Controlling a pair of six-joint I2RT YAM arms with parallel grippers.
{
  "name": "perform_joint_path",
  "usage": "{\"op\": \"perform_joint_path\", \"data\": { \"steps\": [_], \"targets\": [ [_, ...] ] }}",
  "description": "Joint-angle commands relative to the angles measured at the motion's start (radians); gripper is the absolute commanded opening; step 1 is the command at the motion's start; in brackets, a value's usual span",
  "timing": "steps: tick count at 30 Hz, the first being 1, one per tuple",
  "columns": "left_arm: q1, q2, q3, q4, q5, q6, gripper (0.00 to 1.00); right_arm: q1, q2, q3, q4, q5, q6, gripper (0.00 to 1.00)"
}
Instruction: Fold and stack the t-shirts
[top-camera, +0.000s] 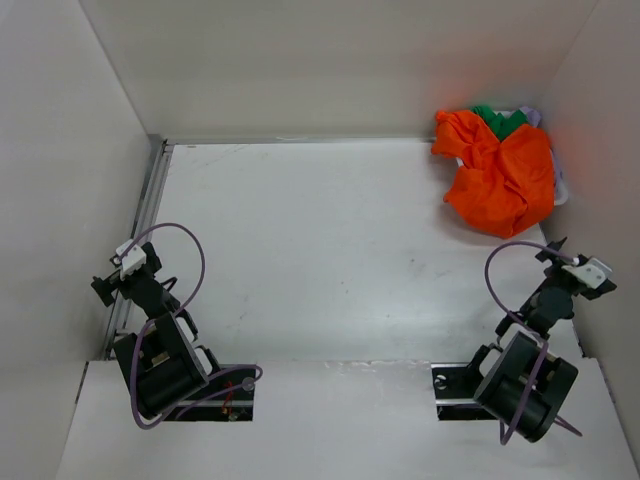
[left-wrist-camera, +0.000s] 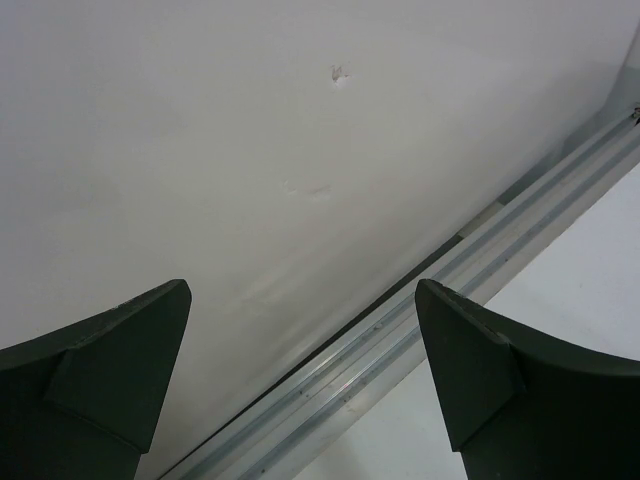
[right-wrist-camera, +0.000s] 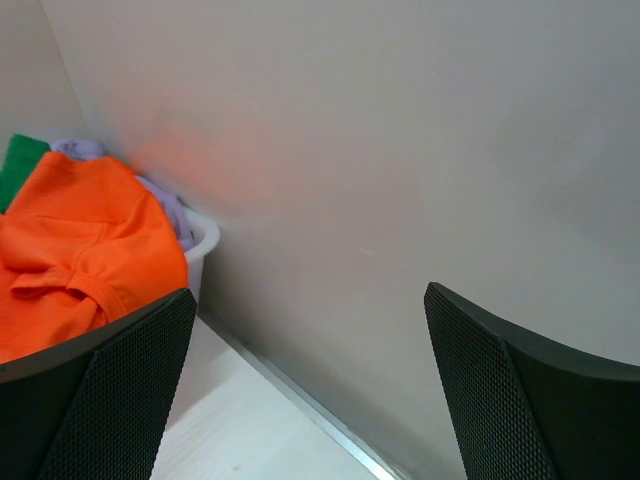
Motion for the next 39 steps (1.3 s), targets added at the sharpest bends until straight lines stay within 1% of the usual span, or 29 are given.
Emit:
{"op": "perform_joint_path", "data": {
  "steps": [1,5,7,9,11,12,13,15,17,19,20,21,23,25,26,27,30,32,34,36,38,39],
  "targets": [
    [0.011,0.002,-0.014,0.228,-0.009,0.022,1.00,0.011,-0.068,-0.043,0.188,-0.066,-0.038,1.00],
    [0.008,0.008,-0.008,0.228,-0.015,0.029,1.00,0.083,-0.228,-0.024,0.116,-0.178,-0.148,1.00],
    [0.012,-0.008,0.009,0.220,-0.015,0.047,1.00,0.134,-0.292,0.011,0.010,-0.180,-0.214,1.00],
    [-0.020,-0.048,0.026,0.207,-0.042,0.118,1.00,0.196,-0.336,0.075,-0.119,-0.172,-0.244,1.00],
    [-0.092,-0.103,0.062,0.205,-0.076,0.200,1.00,0.267,-0.327,0.159,-0.159,-0.169,-0.238,1.00],
    [-0.139,-0.138,0.088,0.167,-0.095,0.272,1.00,0.317,-0.304,0.212,-0.161,-0.177,-0.241,1.00],
    [-0.196,-0.163,0.130,0.136,-0.105,0.328,1.00,0.373,-0.270,0.270,-0.161,-0.168,-0.247,1.00],
    [-0.263,-0.183,0.251,0.047,-0.115,0.406,1.00,0.451,-0.183,0.383,-0.171,-0.160,-0.271,1.00],
    [-0.345,-0.167,0.404,-0.103,-0.125,0.465,1.00,0.518,-0.074,0.506,-0.215,-0.168,-0.334,1.00],
    [-0.438,-0.133,0.577,-0.338,-0.159,0.521,1.00,0.583,0.015,0.610,-0.309,-0.148,-0.395,1.00],
    [-0.484,-0.108,0.668,-0.478,-0.179,0.526,1.00,0.609,0.050,0.646,-0.350,-0.127,-0.399,1.00],
    [-0.513,-0.088,0.737,-0.583,-0.194,0.520,1.00,0.635,0.074,0.664,-0.372,-0.099,-0.391,1.00],
    [-0.590,-0.029,0.904,-0.835,-0.220,0.451,1.00,0.692,0.088,0.665,-0.374,-0.016,-0.364,1.00],
    [-0.652,0.030,1.045,-1.069,-0.204,0.340,1.00,0.735,0.072,0.668,-0.398,0.105,-0.275,1.00],
    [-0.681,0.062,1.113,-1.185,-0.175,0.281,1.00,0.744,0.069,0.675,-0.424,0.148,-0.233,1.00],
    [-0.705,0.096,1.177,-1.302,-0.129,0.222,1.00,0.740,0.065,0.688,-0.487,0.183,-0.178,1.00],
    [-0.771,0.212,1.366,-1.629,0.087,0.070,1.00,0.688,0.081,0.758,-0.793,0.199,-0.052,1.00],
    [-0.801,0.286,1.458,-1.772,0.260,0.005,1.00,0.677,0.115,0.821,-1.008,0.234,0.007,1.00],
    [-0.814,0.343,1.507,-1.847,0.417,-0.049,1.00,0.677,0.140,0.864,-1.177,0.327,0.084,1.00],
    [-0.816,0.381,1.511,-1.860,0.505,-0.095,1.00,0.671,0.149,0.872,-1.289,0.410,0.211,1.00],
    [-0.813,0.410,1.495,-1.848,0.552,-0.136,1.00,0.633,0.152,0.858,-1.369,0.404,0.364,1.00],
    [-0.810,0.421,1.488,-1.837,0.566,-0.152,1.00,0.610,0.158,0.853,-1.394,0.368,0.424,1.00]
  ]
}}
